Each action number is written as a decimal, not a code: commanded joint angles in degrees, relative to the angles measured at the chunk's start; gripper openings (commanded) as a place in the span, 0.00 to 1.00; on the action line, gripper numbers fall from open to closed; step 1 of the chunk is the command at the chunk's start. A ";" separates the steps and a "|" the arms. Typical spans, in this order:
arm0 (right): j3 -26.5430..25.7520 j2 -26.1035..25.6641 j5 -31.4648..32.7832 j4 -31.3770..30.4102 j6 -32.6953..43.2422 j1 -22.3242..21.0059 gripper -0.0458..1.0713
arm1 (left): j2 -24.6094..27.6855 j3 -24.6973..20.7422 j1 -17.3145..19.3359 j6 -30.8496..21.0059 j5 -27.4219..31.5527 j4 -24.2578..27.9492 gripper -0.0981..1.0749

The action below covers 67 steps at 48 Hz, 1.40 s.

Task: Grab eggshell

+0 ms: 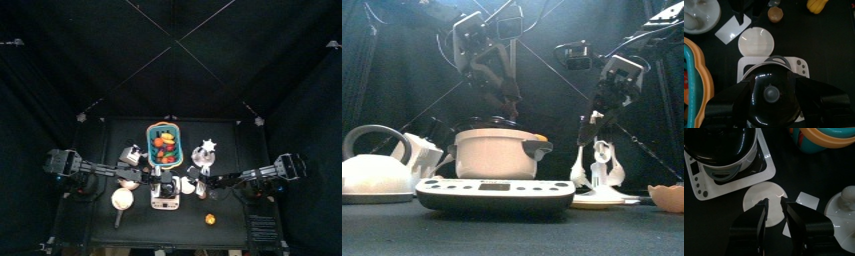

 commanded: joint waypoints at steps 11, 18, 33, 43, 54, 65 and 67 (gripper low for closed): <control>1.23 -2.81 0.09 5.71 -0.18 4.75 0.66 | -7.82 10.63 0.35 0.00 -21.97 -2.99 0.85; 2.02 -3.69 1.41 12.30 -0.26 8.53 0.66 | -10.72 17.31 0.35 0.09 -29.88 -4.75 0.85; 2.99 -3.08 10.20 18.37 -0.35 11.60 0.66 | -13.10 22.85 0.44 0.53 -32.87 -3.87 0.85; 3.16 -0.79 10.28 19.07 0.00 11.16 0.66 | -15.56 26.37 0.70 0.53 -35.68 -3.08 0.85; 3.16 3.43 10.37 21.01 -0.62 10.99 0.66 | -19.25 30.50 1.76 0.44 -40.34 -3.25 0.85; 3.08 4.66 10.28 20.83 -0.26 10.81 0.64 | -20.13 31.90 2.81 0.26 -40.43 -3.43 0.85; 3.08 4.75 10.20 20.83 -0.18 10.63 0.63 | -20.13 32.08 2.99 0.26 -40.43 -3.52 0.85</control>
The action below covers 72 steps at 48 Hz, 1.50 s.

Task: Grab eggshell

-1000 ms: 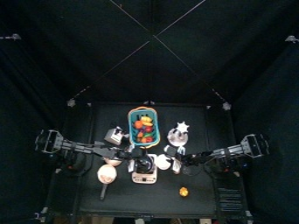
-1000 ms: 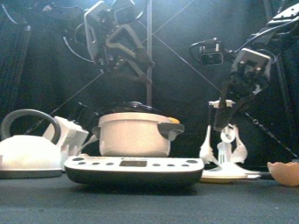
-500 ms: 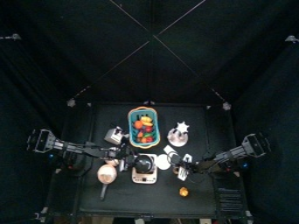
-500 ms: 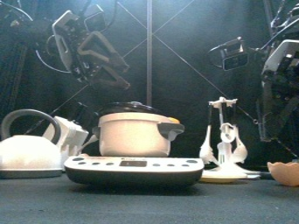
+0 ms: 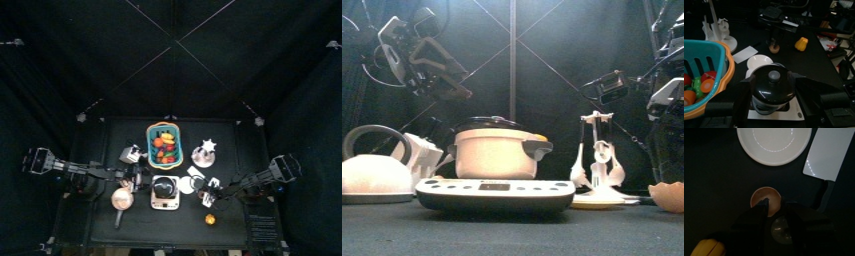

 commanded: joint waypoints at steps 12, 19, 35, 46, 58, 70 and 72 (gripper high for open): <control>-1.32 -1.41 0.35 -0.09 -0.18 -0.79 0.61 | -0.26 0.09 1.23 -0.26 -0.62 -0.18 0.85; -1.76 -2.29 0.88 0.00 0.18 -0.79 0.61 | -0.26 0.09 1.32 -0.26 -0.53 -0.18 0.85; -1.14 -2.20 0.26 -0.09 -0.09 -1.67 0.62 | -0.26 0.44 1.41 -0.35 -0.53 -0.44 0.85; -1.14 -2.46 0.09 0.18 0.09 -1.67 0.64 | -0.26 0.79 1.32 -0.26 -0.53 -1.76 0.85; -1.05 -2.46 0.09 0.18 -0.09 -1.67 0.72 | -0.26 0.97 1.41 -0.26 -0.53 -1.93 0.85; -0.53 -1.23 -2.37 0.00 -0.44 -1.23 0.72 | -0.26 1.05 1.32 -0.35 -0.53 -1.93 0.85; -0.44 -0.79 -3.52 -0.09 -0.44 -1.23 0.72 | -0.26 1.05 1.32 -0.35 -0.53 -1.93 0.85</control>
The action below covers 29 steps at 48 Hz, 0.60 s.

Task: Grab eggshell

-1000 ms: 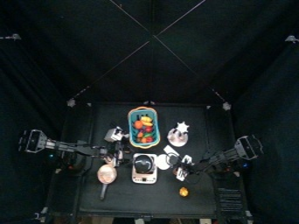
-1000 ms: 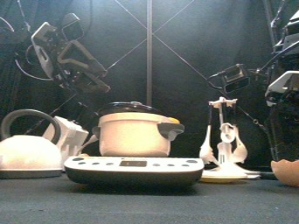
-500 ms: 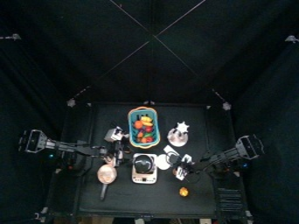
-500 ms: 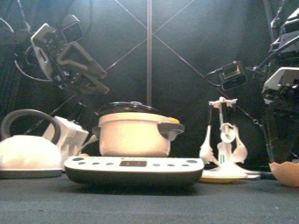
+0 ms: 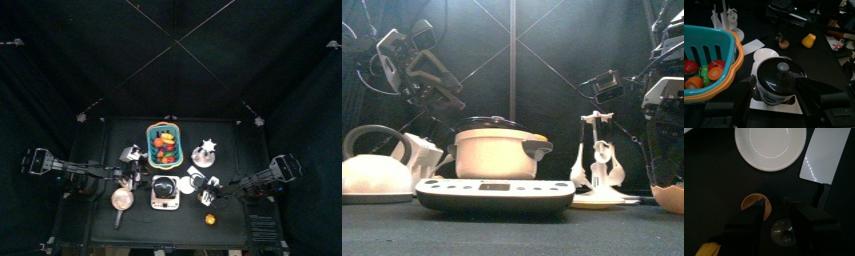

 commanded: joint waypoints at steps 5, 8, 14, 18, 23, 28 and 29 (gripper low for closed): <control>0.00 0.79 -3.08 -0.26 -0.09 0.09 0.71 | -0.18 -0.62 0.18 0.00 -0.35 -0.09 0.85; 0.00 1.05 -3.34 -0.35 -0.18 0.09 0.70 | -0.18 -0.53 0.18 0.00 -0.44 -0.09 0.85; -0.09 1.41 -3.43 -0.35 -0.18 0.09 0.65 | -0.18 -0.35 0.26 -0.09 -0.44 -0.09 0.85; -0.18 1.41 -3.43 -0.53 -0.09 0.09 0.61 | -0.18 -0.35 0.18 0.00 -0.44 -0.44 0.85; -0.35 1.32 -3.16 -0.62 -0.18 -0.18 0.56 | -0.18 -0.26 0.18 0.09 -0.44 -0.79 0.85; -1.05 0.79 -2.81 -1.49 -0.18 -0.35 0.54 | -0.18 -0.18 0.26 0.18 -0.44 -0.79 0.85; -1.23 0.62 -2.72 -1.85 -0.18 -0.35 0.54 | -0.18 -0.18 0.18 0.18 -0.44 -0.79 0.85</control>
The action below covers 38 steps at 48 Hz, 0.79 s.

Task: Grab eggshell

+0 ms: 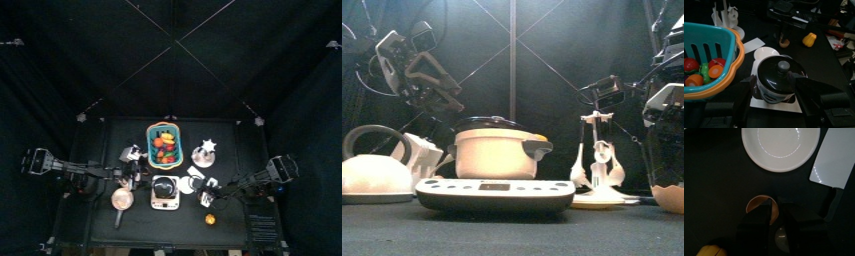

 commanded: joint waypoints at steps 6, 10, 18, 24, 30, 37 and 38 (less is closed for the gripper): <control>-2.64 -2.46 1.05 -3.52 -0.09 -0.18 0.54 | -0.18 -0.62 0.09 0.09 -0.44 -0.18 0.85; -3.34 -3.34 1.67 -5.27 -0.09 -0.35 0.54 | -0.18 -0.62 0.09 0.09 -0.44 -0.26 0.85; -3.87 -4.22 2.02 -6.94 0.00 -1.23 0.54 | -0.18 -0.62 0.09 0.09 -0.44 -0.18 0.85; -4.13 -4.83 2.29 -7.91 -0.09 -2.02 0.54 | -0.18 -0.53 0.09 0.09 -0.44 -0.18 0.85; -4.22 -4.83 2.29 -8.96 -0.09 -2.90 0.54 | -0.18 -0.53 0.35 0.00 -0.44 -0.26 0.85; -4.04 -4.83 2.29 -9.14 -0.09 -3.16 0.54 | -0.18 -0.53 0.26 0.00 -0.44 -0.26 0.85; -4.13 -4.92 2.29 -9.14 -0.09 -3.16 0.54 | -0.18 -0.53 0.35 0.00 -0.44 -0.26 0.85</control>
